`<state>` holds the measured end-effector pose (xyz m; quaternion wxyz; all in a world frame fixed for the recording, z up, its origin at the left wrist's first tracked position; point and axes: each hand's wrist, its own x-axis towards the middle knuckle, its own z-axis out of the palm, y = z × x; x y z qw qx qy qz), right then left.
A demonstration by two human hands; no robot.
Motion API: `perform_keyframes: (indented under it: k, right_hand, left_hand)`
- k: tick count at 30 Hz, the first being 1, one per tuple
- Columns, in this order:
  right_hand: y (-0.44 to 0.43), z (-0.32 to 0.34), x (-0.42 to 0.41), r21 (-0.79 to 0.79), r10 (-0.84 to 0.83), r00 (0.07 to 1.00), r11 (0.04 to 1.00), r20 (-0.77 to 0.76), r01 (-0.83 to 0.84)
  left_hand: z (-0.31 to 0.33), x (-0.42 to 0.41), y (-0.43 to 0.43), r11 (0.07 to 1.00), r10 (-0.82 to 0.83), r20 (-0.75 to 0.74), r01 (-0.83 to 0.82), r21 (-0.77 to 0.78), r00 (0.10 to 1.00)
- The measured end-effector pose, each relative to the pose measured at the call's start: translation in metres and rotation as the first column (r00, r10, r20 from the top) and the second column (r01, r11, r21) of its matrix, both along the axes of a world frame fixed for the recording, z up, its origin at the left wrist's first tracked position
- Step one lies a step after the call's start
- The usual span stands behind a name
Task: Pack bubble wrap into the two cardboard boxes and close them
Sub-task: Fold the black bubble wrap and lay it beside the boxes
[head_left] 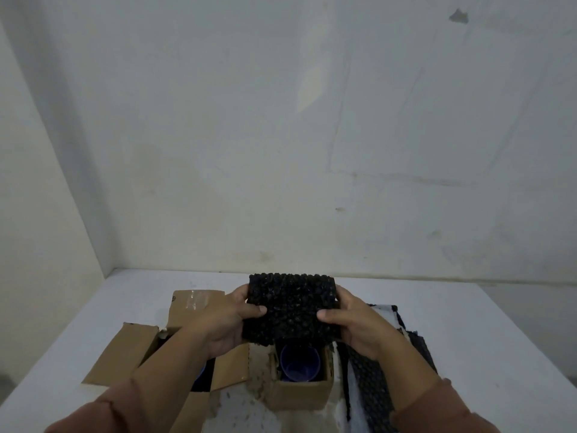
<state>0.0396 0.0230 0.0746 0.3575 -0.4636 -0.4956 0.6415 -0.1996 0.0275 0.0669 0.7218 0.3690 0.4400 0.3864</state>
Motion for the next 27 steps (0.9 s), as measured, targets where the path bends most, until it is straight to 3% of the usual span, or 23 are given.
perform_keyframes:
  k: [5, 9, 11, 12, 13, 15, 16, 20, 22, 25, 27]
  right_hand:
    - [-0.005, 0.002, 0.002, -0.027, -0.099, 0.995, 0.995, -0.018, 0.098]
    - [0.0, 0.006, 0.014, -0.016, -0.028, 0.999, 0.999, -0.027, 0.028]
    - [0.004, 0.01, 0.017, -0.005, -0.001, 0.996, 1.0, 0.089, 0.001]
    - [0.006, 0.011, 0.016, 0.032, 0.008, 0.973, 0.999, 0.23, -0.016]
    - [0.009, 0.011, 0.014, 0.097, 0.005, 0.917, 0.994, 0.399, -0.047]
    - [0.013, 0.007, 0.007, 0.234, -0.041, 0.749, 0.96, 0.662, -0.154]
    - [0.015, 0.002, 0.003, 0.274, -0.076, 0.677, 0.942, 0.732, -0.191]
    - [0.02, -0.026, -0.008, 0.304, -0.131, 0.516, 0.914, 0.847, -0.267]
    - [0.023, -0.041, -0.01, 0.315, -0.161, 0.434, 0.897, 0.886, -0.311]
    - [0.025, -0.06, -0.011, 0.311, -0.172, 0.401, 0.898, 0.9, -0.313]
    - [0.027, -0.07, -0.011, 0.309, -0.178, 0.365, 0.888, 0.914, -0.341]
  left_hand:
    - [0.005, 0.0, -0.008, 0.999, -0.003, -0.024, 0.004, 0.036, 1.0]
    - [0.005, -0.004, -0.007, 0.992, -0.11, 0.054, 0.106, 0.064, 0.992]
    - [0.007, -0.002, -0.003, 0.977, -0.178, -0.117, 0.19, 0.097, 0.977]
    - [0.006, 0.002, 0.0, 0.96, -0.205, -0.302, 0.252, 0.123, 0.931]
    - [0.006, 0.006, 0.002, 0.928, -0.218, -0.527, 0.342, 0.149, 0.821]
    - [0.004, 0.019, 0.008, 0.829, -0.143, -0.843, 0.528, 0.185, 0.518]
    - [0.001, 0.026, 0.01, 0.793, -0.086, -0.902, 0.577, 0.196, 0.424]
    - [-0.023, 0.05, 0.017, 0.742, 0.118, -0.976, 0.636, 0.21, 0.184]
    - [-0.039, 0.055, 0.018, 0.755, 0.156, -0.977, 0.619, 0.215, 0.149]
    - [-0.049, 0.06, 0.016, 0.746, 0.185, -0.964, 0.612, 0.265, 0.192]
    - [-0.052, 0.062, 0.016, 0.738, 0.221, -0.965, 0.622, 0.26, 0.141]
